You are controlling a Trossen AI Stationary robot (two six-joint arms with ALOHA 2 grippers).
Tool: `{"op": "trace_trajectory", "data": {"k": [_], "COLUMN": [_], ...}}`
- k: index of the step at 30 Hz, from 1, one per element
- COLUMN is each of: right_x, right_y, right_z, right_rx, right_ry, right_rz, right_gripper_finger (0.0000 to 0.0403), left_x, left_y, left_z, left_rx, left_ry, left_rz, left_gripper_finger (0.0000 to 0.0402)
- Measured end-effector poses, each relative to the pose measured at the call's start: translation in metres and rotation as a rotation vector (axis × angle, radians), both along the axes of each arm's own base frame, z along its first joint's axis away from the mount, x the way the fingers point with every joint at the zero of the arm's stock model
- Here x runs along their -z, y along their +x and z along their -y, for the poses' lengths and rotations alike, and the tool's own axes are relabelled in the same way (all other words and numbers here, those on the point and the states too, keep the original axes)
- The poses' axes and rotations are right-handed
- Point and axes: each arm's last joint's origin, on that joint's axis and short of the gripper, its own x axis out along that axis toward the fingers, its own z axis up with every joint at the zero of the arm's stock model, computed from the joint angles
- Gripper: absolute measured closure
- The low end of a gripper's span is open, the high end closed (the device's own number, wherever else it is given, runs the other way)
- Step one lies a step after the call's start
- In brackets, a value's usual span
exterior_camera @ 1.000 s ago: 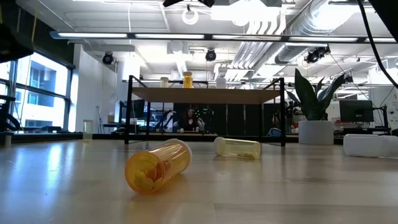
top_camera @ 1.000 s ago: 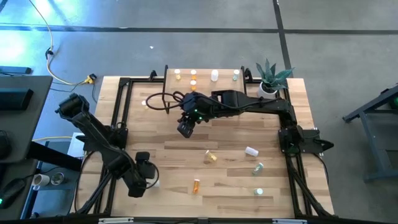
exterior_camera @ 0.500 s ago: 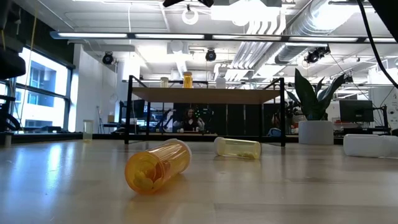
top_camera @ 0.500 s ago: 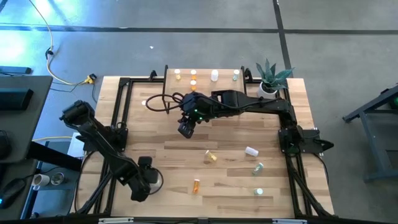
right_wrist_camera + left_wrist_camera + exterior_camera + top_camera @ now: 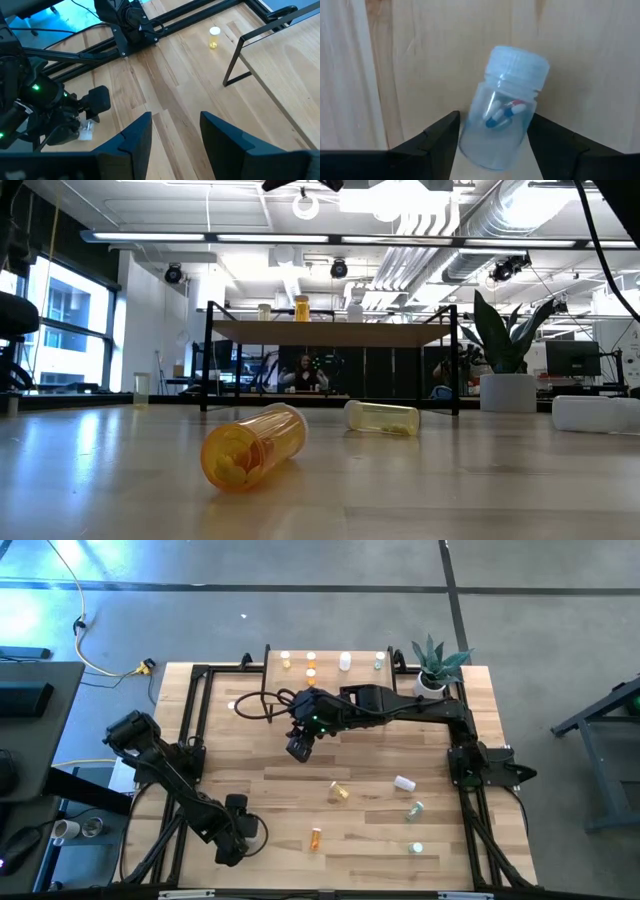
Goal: Pick and place medicine bottles onto shelf by color
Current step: Put the bottom white pill bottle on the shelf and align it to the other white pill bottle
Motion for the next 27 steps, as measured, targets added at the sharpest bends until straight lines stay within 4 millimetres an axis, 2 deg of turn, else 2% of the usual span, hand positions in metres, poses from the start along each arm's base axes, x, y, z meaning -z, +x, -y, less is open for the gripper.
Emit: {"op": "trace_trajectory", "data": {"k": [10,19,27], "right_x": [0.000,-0.016,-0.031], "right_y": [-0.002,-0.018,-0.040], "right_z": [-0.001,-0.002,-0.001], "right_rx": [-0.034,-0.085,-0.155], "right_ry": [0.032,0.056,0.007], "right_rz": [-0.015,-0.010,-0.040], "right_gripper_finger": [0.0245,0.0245,0.0245], "left_x": [0.000,-0.004,-0.026], "left_y": [0.000,0.004,0.022], "left_z": [0.000,-0.001,-0.026], "left_rx": [0.032,0.021,-0.018], "left_ry": [0.012,-0.018,-0.020], "left_rz": [0.003,0.034,0.168], "left_gripper_finger": [0.0268,0.0253,0.0255]}}
